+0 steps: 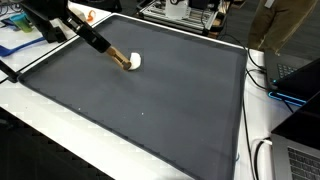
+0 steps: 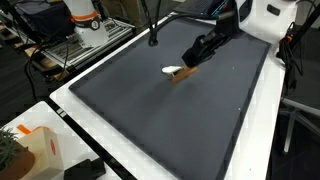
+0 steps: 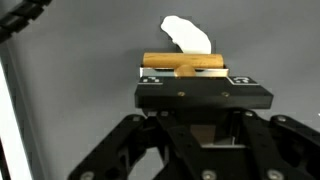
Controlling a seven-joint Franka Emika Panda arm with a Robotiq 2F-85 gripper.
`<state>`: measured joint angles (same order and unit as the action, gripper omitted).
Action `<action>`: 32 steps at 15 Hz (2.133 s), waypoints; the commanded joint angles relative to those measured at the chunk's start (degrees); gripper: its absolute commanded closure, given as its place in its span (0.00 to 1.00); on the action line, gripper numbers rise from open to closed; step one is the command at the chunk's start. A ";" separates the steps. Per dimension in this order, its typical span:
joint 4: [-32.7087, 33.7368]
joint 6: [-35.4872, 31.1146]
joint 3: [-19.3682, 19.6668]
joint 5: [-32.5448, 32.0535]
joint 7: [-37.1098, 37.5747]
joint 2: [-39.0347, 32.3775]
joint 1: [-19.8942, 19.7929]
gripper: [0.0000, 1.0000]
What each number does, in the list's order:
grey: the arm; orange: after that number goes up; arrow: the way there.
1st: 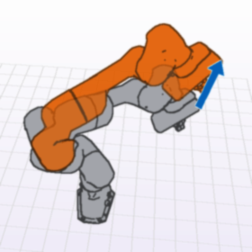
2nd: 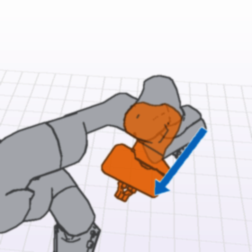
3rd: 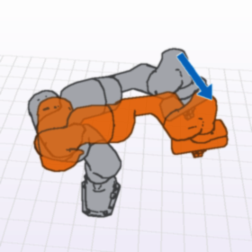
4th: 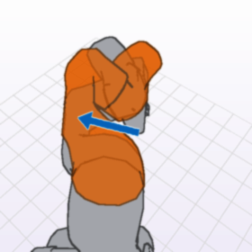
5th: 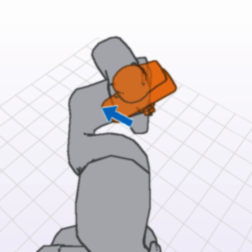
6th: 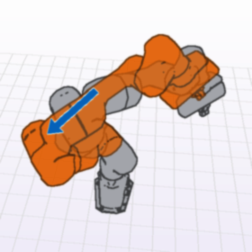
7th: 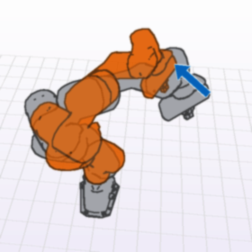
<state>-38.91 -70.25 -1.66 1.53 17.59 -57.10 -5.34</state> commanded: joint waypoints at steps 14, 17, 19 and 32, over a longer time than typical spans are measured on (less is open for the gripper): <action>-2.72 3.38 -1.65 9.71 0.77 13.43 -7.74 0.78; -5.99 1.52 -1.89 10.75 -2.64 18.54 -9.03 0.78; -9.58 0.06 -1.75 9.98 -6.25 22.32 -9.03 0.78; -40.75 -11.00 -1.48 8.59 -12.33 48.55 -7.84 0.78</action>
<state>-68.35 -77.93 -3.22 10.71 7.70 -17.13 -13.20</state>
